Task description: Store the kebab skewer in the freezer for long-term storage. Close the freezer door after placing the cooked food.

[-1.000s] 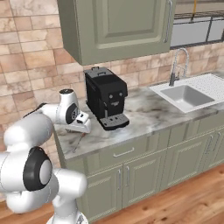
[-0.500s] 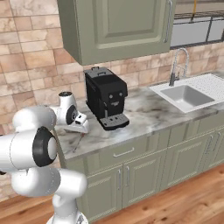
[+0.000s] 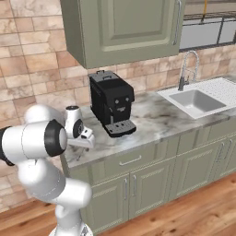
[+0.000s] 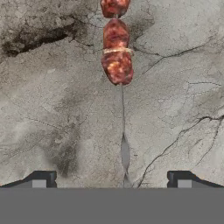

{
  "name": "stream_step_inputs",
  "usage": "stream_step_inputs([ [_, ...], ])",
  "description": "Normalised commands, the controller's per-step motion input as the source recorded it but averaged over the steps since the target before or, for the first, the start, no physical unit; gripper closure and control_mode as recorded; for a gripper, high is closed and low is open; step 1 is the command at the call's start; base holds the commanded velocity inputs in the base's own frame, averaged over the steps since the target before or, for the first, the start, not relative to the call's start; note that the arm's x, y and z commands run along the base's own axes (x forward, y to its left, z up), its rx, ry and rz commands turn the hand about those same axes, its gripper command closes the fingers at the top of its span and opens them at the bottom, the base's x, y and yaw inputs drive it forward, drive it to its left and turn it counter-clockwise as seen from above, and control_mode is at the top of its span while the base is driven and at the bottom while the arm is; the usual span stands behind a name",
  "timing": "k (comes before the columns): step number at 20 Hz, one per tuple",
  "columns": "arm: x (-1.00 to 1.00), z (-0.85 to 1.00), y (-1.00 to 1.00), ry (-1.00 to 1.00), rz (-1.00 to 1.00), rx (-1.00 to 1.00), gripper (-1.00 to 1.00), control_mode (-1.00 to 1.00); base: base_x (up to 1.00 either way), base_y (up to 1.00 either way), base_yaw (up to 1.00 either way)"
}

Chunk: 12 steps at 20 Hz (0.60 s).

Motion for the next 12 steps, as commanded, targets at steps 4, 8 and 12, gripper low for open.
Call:
stream_step_inputs([
  [4,0.00,-0.53,-0.02,0.00,0.00,0.00,-1.00,-1.00,0.00,0.00,0.00],
  [8,0.00,-0.63,-0.14,0.00,0.00,-0.01,-1.00,-1.00,0.00,0.00,0.00],
  [12,0.00,-0.55,-0.10,0.00,0.00,-0.01,-1.00,-1.00,0.00,0.00,0.00],
])
